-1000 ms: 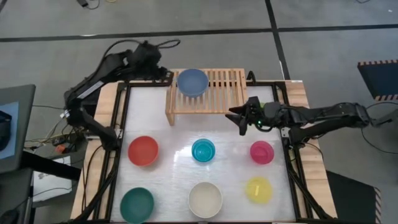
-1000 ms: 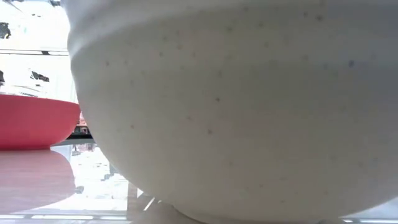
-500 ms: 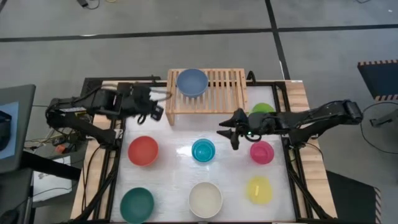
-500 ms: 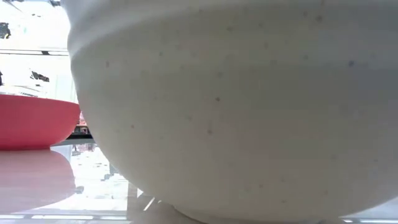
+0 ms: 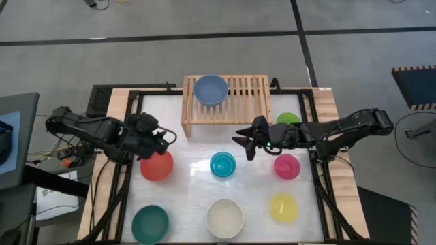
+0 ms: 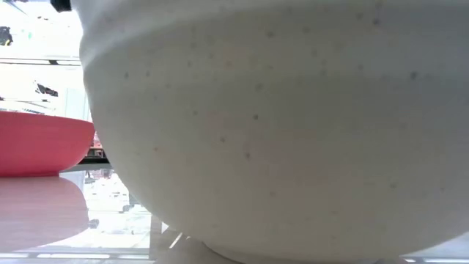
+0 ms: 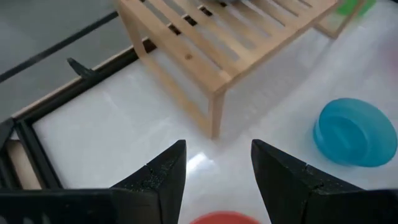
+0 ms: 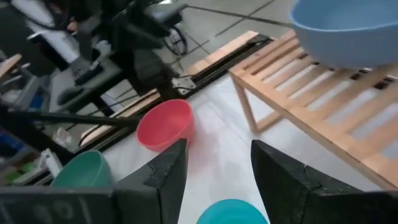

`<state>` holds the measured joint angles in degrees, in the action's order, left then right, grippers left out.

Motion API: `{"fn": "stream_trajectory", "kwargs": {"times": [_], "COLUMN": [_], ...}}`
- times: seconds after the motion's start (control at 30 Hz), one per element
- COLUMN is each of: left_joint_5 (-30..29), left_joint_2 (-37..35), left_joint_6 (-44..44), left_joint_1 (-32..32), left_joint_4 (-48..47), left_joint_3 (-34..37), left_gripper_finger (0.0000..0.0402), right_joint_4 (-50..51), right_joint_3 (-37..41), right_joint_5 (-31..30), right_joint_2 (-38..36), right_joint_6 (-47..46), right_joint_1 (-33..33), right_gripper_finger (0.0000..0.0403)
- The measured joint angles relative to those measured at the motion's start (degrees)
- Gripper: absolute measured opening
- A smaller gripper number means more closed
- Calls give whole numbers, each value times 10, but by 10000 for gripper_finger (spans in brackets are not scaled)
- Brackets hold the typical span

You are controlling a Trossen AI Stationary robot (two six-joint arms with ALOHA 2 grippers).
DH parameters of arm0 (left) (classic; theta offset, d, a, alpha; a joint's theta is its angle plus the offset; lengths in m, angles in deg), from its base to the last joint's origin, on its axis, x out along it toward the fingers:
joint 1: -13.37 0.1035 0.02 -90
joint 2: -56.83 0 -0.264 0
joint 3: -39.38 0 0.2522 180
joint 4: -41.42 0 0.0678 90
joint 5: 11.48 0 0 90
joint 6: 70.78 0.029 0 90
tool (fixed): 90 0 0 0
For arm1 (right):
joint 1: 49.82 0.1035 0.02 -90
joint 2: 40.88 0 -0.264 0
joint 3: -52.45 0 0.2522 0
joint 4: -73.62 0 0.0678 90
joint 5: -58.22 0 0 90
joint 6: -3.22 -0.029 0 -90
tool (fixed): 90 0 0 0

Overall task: Place and stack bowls onto a shelf
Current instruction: Stack the orange bowl on top of the blue bowl on the shelf

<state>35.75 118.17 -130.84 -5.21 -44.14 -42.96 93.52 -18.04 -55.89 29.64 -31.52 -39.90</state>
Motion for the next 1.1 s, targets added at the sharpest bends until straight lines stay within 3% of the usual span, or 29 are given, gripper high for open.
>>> {"fn": "stream_trajectory", "kwargs": {"times": [0.27, 0.5, 0.8, 1.1], "left_joint_5": [89, 141, 190, 213], "left_joint_2": [-25, -26, -25, -21], "left_joint_6": [-15, -69, -149, -50], "left_joint_1": [0, 1, 17, 95], "left_joint_4": [69, 71, 68, 79], "left_joint_3": [147, 216, 299, 322], "left_gripper_finger": [167, 167, 167, 167], "right_joint_4": [64, 63, 57, 61], "right_joint_3": [0, 0, 0, 0], "right_joint_5": [-34, -45, -45, -47], "right_joint_2": [32, 87, 103, 95], "right_joint_6": [-121, -207, -229, -218], "right_joint_1": [36, 64, 71, 66], "right_gripper_finger": [171, 169, 169, 169]}}
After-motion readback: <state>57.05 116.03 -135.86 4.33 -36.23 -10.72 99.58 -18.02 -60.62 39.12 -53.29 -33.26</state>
